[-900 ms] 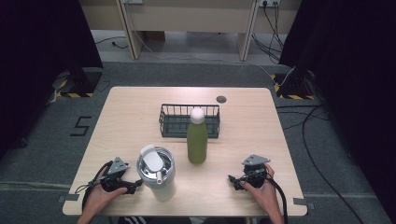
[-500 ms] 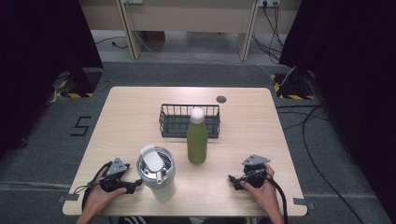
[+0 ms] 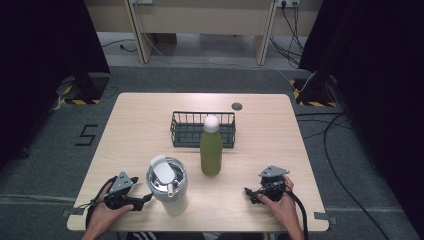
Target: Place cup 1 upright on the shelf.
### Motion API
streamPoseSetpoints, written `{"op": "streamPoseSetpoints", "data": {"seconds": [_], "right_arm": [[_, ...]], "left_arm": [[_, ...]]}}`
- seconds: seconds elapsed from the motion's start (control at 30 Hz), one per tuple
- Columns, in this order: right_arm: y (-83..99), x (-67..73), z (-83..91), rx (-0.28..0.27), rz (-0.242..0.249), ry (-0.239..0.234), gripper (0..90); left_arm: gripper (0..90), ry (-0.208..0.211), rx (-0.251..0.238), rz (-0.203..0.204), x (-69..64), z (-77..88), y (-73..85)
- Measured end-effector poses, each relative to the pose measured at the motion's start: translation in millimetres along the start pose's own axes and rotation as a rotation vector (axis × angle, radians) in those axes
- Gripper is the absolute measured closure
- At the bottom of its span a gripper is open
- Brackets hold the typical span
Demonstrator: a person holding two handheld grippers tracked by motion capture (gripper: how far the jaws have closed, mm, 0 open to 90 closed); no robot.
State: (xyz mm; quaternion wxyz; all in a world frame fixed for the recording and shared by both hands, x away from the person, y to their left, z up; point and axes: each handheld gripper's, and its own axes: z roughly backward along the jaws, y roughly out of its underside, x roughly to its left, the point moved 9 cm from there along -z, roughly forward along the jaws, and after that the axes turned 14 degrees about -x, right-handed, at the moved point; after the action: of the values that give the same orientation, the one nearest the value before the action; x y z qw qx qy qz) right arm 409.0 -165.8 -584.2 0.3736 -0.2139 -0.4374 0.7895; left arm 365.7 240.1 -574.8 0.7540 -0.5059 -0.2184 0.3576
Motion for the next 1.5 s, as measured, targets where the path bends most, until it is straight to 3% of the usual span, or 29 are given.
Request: {"op": "streamPoseSetpoints", "data": {"seconds": [0.37,0.9,1.5], "right_arm": [[0.1,0.2,0.1,0.001,-0.003,0.001,0.3],[0.1,0.3,0.1,0.001,-0.004,0.001,0.3],[0.0,-0.1,0.0,0.0,-0.001,0.001,0.3]], "left_arm": [[15.0,0.021,-0.061,0.023,-13.6,14.9,-5.4],[14.8,0.103,-0.194,0.017,-43.3,31.6,-21.8],[14.8,0.193,-0.319,-0.013,-81.9,25.0,-38.9]]}}
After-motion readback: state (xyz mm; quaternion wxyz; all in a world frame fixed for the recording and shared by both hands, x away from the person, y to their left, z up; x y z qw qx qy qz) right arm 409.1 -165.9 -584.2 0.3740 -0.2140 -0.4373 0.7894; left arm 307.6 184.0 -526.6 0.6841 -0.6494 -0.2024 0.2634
